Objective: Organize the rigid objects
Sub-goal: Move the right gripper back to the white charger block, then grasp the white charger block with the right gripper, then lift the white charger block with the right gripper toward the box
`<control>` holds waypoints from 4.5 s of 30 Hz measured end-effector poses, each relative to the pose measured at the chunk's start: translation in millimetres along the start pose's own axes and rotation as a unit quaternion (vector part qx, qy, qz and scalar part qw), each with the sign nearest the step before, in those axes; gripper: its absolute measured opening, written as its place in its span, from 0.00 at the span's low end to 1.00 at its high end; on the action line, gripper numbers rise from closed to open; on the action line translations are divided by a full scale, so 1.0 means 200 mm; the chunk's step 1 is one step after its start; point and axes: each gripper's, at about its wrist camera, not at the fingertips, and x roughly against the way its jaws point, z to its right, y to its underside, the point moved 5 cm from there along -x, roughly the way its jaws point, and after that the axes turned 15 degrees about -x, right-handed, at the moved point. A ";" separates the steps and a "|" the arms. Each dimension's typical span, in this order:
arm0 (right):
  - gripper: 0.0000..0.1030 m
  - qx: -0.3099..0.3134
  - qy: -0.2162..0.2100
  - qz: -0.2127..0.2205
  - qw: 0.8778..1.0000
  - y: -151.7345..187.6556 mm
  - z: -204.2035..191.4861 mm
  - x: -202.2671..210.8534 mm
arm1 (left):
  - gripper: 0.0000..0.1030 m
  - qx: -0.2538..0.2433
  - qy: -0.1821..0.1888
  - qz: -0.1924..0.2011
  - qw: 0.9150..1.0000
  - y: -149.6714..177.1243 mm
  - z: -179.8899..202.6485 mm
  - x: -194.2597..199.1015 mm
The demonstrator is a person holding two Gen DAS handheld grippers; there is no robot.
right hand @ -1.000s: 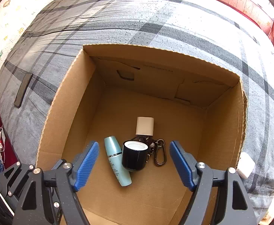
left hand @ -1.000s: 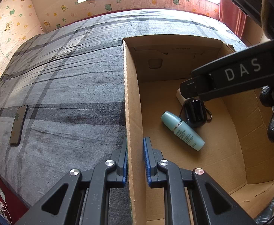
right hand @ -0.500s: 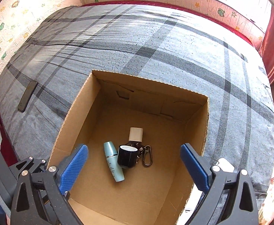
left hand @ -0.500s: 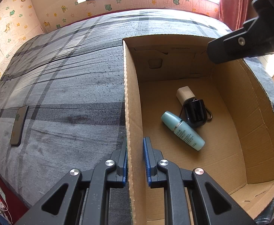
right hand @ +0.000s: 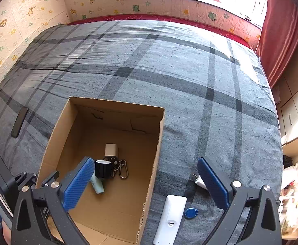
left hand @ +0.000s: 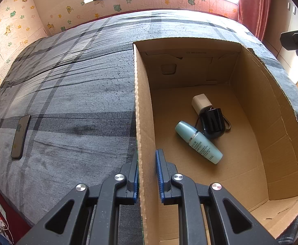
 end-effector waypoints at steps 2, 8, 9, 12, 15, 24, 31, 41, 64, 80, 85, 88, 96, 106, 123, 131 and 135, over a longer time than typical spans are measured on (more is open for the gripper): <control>1.00 -0.010 0.011 0.005 1.000 -0.02 0.08 0.01 | 0.16 0.000 0.000 0.000 1.000 0.00 0.00 0.00; 1.00 -0.040 0.049 0.007 0.998 -0.04 0.31 -0.03 | 0.16 0.000 0.000 0.000 1.000 0.00 0.00 0.00; 1.00 -0.043 0.055 0.007 0.998 -0.04 0.35 -0.05 | 0.16 0.000 0.000 0.000 1.000 0.00 0.00 0.00; 1.00 -0.057 0.057 -0.002 0.997 -0.02 0.43 -0.10 | 0.16 0.000 0.000 0.000 1.000 0.00 0.00 0.00; 1.00 -0.075 0.067 -0.012 0.995 0.00 0.52 -0.17 | 0.16 0.000 0.000 0.000 1.000 0.00 0.00 0.00; 1.00 -0.102 0.085 -0.041 0.990 0.08 0.65 -0.41 | 0.16 -0.001 0.000 0.000 1.000 0.00 0.00 0.00; 1.00 -0.123 0.096 -0.063 0.986 0.11 0.74 -0.57 | 0.16 -0.001 0.000 -0.001 1.000 0.00 0.00 -0.01; 0.99 -0.153 0.093 -0.084 0.980 0.14 0.80 -0.71 | 0.16 -0.002 0.001 -0.001 1.000 0.00 0.00 -0.01; 0.57 -0.170 0.085 -0.084 0.978 0.14 0.80 -0.62 | 0.16 -0.007 -0.005 -0.003 1.000 0.00 0.00 -0.02; 0.57 -0.128 0.073 -0.046 0.988 0.09 0.62 -0.24 | 0.16 -0.007 -0.005 -0.002 1.000 0.00 0.00 -0.01; 0.57 -0.107 0.059 -0.033 0.992 0.05 0.50 -0.12 | 0.16 -0.006 -0.005 -0.001 1.000 0.00 0.00 -0.01; 0.57 -0.093 0.049 -0.026 0.994 0.04 0.42 -0.06 | 0.16 -0.003 -0.002 -0.001 1.000 0.00 0.00 -0.01; 0.57 -0.046 0.019 -0.016 0.999 0.06 0.18 0.05 | 0.16 -0.003 -0.001 -0.001 1.000 0.00 0.00 -0.02; 0.57 0.009 -0.031 -0.034 0.999 0.17 -0.12 0.08 | 0.16 -0.003 0.000 0.000 1.000 0.00 0.01 -0.01; 0.57 0.058 -0.055 -0.090 0.993 0.41 -0.33 -0.08 | 0.16 -0.001 0.001 0.000 1.000 -0.01 0.00 -0.01; 0.57 0.048 -0.039 -0.124 0.990 0.49 -0.32 -0.25 | 0.16 -0.001 0.002 0.000 1.000 -0.01 0.00 -0.01; 0.57 0.043 -0.030 -0.144 0.988 0.52 -0.31 -0.34 | 0.16 0.000 0.002 0.000 1.000 0.00 0.00 -0.01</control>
